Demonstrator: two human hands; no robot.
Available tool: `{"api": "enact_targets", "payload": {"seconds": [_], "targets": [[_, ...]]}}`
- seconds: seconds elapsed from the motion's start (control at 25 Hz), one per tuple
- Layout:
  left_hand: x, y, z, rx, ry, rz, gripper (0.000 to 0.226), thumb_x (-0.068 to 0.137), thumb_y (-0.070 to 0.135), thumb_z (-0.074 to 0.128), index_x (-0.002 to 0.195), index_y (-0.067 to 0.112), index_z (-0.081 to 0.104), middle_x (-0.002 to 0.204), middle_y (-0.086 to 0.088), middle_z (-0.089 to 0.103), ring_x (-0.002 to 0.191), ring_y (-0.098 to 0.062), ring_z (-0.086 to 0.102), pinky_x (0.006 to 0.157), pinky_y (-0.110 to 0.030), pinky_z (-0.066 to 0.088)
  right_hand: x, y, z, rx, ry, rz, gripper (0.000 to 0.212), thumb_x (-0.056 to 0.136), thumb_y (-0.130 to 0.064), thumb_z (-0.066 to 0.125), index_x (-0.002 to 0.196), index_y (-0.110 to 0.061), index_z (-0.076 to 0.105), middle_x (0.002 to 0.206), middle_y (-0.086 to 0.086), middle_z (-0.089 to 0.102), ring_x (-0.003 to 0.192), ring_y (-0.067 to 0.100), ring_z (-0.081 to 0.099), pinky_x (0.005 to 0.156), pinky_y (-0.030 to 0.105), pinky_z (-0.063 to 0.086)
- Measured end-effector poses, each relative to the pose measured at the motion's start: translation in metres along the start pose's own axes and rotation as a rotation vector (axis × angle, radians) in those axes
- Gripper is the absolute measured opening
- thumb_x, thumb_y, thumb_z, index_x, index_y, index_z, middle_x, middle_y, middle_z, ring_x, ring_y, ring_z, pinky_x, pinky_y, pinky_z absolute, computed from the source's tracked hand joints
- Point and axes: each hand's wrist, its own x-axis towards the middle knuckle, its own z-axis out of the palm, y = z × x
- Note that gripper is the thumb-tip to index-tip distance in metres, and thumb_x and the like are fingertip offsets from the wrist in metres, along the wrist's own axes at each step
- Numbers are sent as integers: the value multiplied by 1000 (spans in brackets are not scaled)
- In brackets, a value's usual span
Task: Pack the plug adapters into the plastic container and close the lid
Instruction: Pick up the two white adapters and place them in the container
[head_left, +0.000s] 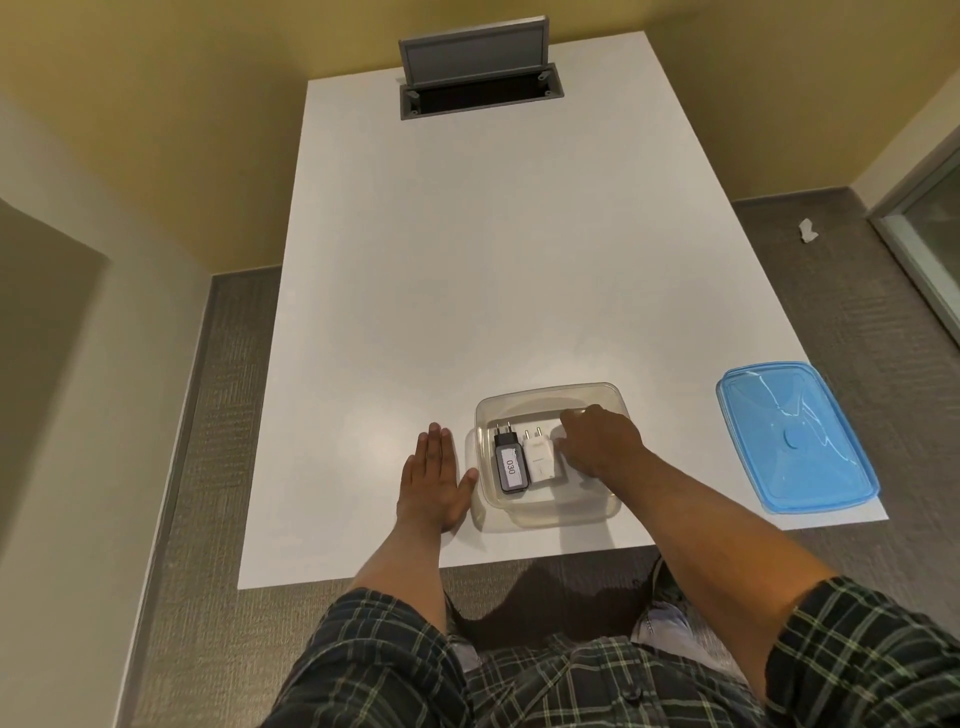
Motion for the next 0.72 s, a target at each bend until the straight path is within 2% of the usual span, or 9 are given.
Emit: {"api": "enact_targets", "payload": {"seconds": [0.12,0.28,0.36,0.48,0.52,0.6,0.64,0.72], "targets": [[-3,-4,6,-34,63,28,76,107,52,18,160,14,-21,167,-5,-30,158,-22,-22,131,-42,-3,0,2,1,9,25,-23,36,95,-39,45,121,-18,59,118,14,65,104,37,65,70,34,42],[-9,-7,11,-45,169,68,74,108,51,22,162,15,-14,169,-2,-23,159,-19,-16,131,-40,1,-5,1,0,-20,99,-64,36,96,-42,46,116,-15,60,112,8,70,103,32,67,73,35,46],[-11,-6,9,-68,223,67,69,109,46,24,164,15,-3,172,-1,-12,161,-18,-7,131,-39,8,-6,2,-4,-83,138,-98,33,97,-40,47,109,-14,64,105,8,73,97,31,69,73,34,49],[-12,0,-7,-94,319,48,59,110,37,28,162,11,26,170,-6,23,158,-22,22,128,-37,24,-10,1,-19,-221,210,-211,19,92,-30,57,91,-15,68,85,5,74,78,30,72,64,31,50],[-12,4,-16,-92,368,51,55,109,35,31,157,9,36,164,-8,37,152,-25,35,123,-37,32,-13,0,-26,-242,259,-237,9,83,-25,66,79,-17,67,71,3,71,63,28,70,55,28,47],[-10,15,-34,-87,503,70,44,107,29,39,143,7,54,143,-10,60,130,-32,58,106,-40,46,-15,4,-35,-214,408,-259,20,69,-19,78,63,-17,59,50,1,56,37,26,56,43,20,32],[-9,22,-45,-91,571,71,39,106,25,42,135,6,60,132,-11,65,120,-35,63,98,-41,49,-16,7,-42,-193,459,-245,23,70,-20,78,62,-17,56,48,1,52,33,26,51,43,19,25],[-2,39,-67,-109,644,51,32,104,23,46,125,7,64,122,-12,67,108,-37,65,90,-42,49,-16,17,-52,-150,548,-203,25,80,-26,73,65,-18,54,50,2,51,33,26,49,42,21,22]]}}
